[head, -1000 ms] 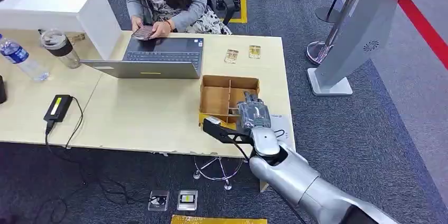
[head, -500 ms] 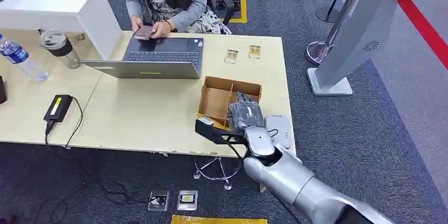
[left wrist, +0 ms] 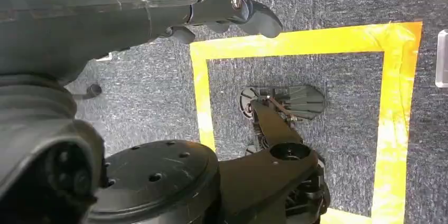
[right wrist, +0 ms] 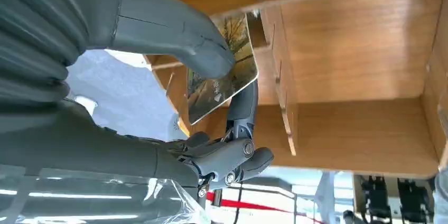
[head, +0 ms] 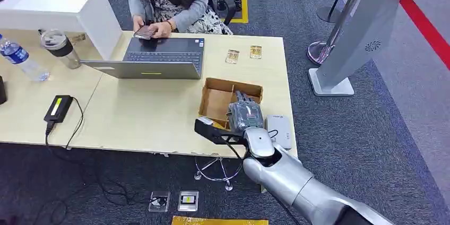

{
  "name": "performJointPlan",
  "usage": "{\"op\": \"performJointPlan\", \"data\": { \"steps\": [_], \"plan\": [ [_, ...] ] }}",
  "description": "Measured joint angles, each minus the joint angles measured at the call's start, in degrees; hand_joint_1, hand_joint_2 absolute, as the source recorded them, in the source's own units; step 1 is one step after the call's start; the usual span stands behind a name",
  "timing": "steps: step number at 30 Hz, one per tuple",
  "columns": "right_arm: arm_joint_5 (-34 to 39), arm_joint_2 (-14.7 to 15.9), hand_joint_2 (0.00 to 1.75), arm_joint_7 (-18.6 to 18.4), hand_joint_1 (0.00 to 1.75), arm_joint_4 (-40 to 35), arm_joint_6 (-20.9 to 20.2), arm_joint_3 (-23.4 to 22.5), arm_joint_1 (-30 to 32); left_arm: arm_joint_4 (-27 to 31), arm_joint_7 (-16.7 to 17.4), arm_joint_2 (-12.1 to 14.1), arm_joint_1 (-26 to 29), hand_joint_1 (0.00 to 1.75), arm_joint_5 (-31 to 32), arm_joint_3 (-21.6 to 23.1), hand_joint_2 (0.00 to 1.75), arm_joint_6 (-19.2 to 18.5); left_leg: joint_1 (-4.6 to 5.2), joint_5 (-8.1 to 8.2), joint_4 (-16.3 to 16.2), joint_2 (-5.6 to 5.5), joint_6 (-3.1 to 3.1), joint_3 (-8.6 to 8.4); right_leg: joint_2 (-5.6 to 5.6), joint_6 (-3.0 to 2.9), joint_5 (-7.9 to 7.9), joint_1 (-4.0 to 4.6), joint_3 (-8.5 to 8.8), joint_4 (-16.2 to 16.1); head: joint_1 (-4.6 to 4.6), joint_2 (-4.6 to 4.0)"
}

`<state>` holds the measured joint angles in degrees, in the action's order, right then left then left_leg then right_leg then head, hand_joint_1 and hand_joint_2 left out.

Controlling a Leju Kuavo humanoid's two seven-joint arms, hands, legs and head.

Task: Pass the card to the sensor for recognition and then transmit it.

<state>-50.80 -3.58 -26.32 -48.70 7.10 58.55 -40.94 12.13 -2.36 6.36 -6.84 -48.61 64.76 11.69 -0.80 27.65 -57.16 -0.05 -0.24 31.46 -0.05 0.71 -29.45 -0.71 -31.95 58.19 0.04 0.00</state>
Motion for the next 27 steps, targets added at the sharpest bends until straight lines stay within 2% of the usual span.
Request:
{"op": "performJointPlan", "data": {
  "steps": [17,23,27],
  "plan": [
    [-5.4,0.8,1.75,-1.0,1.75,-7.7,0.4,0.0,-3.6,0.0,-0.2,0.0,0.1,0.00,0.0,0.0,0.00,0.5,0.00,0.00,0.0,0.01,0.00,-0.01,0.01,0.00,0.00,0.00,0.00,0.0,0.00,0.00],
    [-6.1,0.8,1.75,-0.6,1.75,-10.1,-0.6,0.0,-4.5,0.0,-0.2,0.0,0.1,0.00,0.0,0.0,0.00,0.6,0.00,0.00,0.0,0.00,0.00,0.00,0.01,0.00,0.00,0.00,0.00,0.0,0.00,0.00],
    [-5.8,0.5,1.75,0.5,1.75,-10.5,0.3,0.1,-4.5,0.0,-0.2,0.0,0.1,0.00,-0.2,0.0,0.00,0.7,0.00,0.00,0.0,0.00,0.00,0.01,0.00,0.00,0.00,0.00,0.00,0.0,0.00,0.00]
  ]
}}
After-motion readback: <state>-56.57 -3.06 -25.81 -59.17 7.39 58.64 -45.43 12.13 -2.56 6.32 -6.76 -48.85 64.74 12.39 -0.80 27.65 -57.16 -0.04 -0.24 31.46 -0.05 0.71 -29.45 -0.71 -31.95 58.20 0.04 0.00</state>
